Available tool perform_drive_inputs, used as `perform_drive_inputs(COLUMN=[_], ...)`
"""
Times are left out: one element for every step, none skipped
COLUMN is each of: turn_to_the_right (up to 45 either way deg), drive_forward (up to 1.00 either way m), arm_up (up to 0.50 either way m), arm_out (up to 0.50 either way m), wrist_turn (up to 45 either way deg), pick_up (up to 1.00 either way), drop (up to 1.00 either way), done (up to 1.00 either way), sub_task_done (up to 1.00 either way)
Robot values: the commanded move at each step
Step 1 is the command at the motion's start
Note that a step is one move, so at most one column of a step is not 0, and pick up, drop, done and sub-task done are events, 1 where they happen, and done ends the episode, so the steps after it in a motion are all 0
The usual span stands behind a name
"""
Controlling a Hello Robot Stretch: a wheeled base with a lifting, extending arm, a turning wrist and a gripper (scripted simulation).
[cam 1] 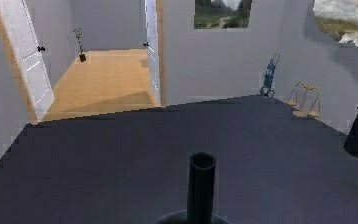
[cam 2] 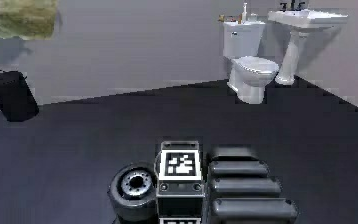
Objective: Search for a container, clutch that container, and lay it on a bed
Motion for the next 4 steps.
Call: perform_drive_inputs(turn_to_the_right=[0.0, -18.0, -3.0, 0.0], drive_forward=[0.60, 0.00, 0.00, 1.00], arm_up=[0.00, 0.00, 0.00, 0.00], arm_out=[0.00, 0.00, 0.00, 0.00], wrist_turn=[0.0, 0.0, 0.0, 0.0], pick_up=[0.00, 0.00, 0.00, 0.00], drop=[0.00, 0.00, 0.00, 0.00], done=[0.00, 0.00, 0.00, 0.00], sub_task_done=[0.00, 0.00, 0.00, 0.00])
